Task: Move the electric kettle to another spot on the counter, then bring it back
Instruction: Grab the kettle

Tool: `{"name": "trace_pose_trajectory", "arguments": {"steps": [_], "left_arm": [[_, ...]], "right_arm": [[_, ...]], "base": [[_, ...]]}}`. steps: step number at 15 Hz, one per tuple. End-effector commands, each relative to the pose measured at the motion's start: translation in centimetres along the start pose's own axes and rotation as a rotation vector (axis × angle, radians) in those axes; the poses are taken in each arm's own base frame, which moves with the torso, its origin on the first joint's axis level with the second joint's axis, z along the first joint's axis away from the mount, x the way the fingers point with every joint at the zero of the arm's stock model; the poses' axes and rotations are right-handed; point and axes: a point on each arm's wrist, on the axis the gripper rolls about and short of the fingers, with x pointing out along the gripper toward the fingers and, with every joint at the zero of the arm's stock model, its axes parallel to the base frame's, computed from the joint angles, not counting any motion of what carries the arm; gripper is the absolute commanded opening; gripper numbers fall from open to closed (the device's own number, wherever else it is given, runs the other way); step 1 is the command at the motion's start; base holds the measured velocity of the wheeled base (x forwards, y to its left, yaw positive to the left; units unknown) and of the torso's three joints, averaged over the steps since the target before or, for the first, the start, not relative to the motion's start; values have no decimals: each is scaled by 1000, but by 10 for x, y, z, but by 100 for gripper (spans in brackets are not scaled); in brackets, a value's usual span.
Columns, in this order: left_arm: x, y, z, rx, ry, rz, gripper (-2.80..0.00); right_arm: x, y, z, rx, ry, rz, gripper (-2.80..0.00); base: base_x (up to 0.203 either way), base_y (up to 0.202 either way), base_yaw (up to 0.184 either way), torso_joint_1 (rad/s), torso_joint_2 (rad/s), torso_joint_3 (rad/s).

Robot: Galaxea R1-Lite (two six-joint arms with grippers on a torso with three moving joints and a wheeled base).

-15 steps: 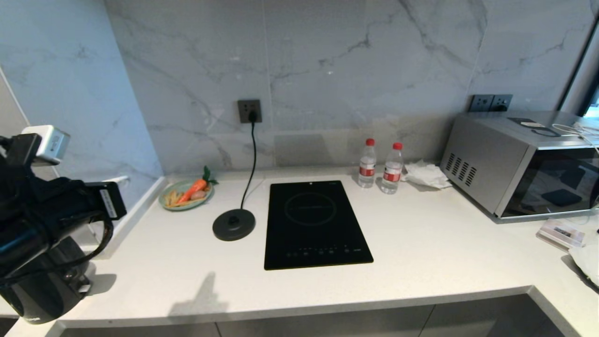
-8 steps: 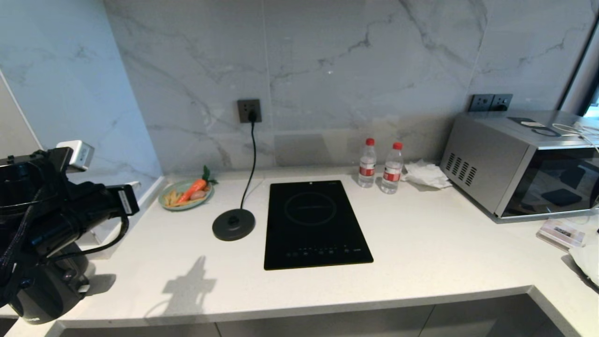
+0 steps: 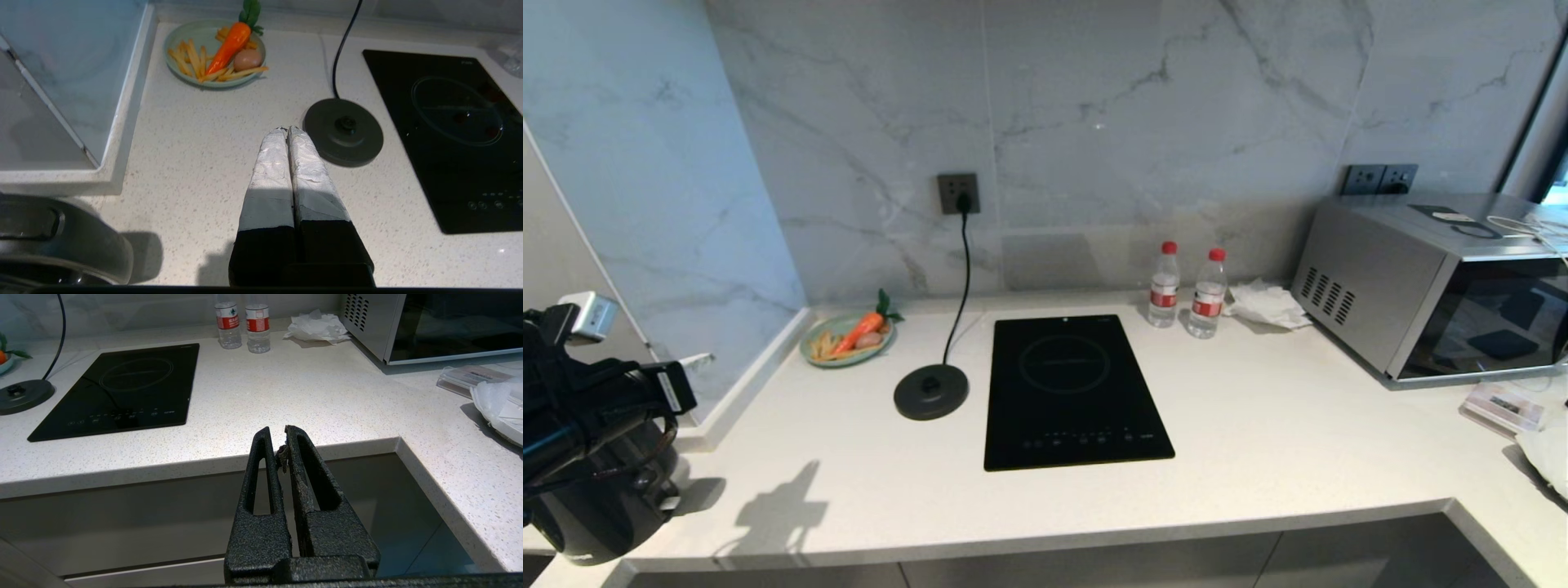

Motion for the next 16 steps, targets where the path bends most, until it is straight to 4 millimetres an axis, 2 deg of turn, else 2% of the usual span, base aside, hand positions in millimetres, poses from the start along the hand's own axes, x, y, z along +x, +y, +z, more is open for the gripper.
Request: {"name": "trace_pose_trajectory", "arguments": {"steps": [1,5,14,16], "left_arm": [[-4,13,-8,-20,21,12,-280],[-14,45,-24,-12,50,15,-280],[-36,56,-40,-24,46,-10,-280],[-39,64,-45,-35,43,4,-280]], "right_arm": [[0,0,0,0,0,0,-280],[0,0,0,0,0,0,-280],[0,0,0,0,0,0,-280],[0,0,0,0,0,0,-280]], "base": [[0,0,0,0,0,0],[0,0,0,0,0,0],[0,0,0,0,0,0],[0,0,0,0,0,0]]}}
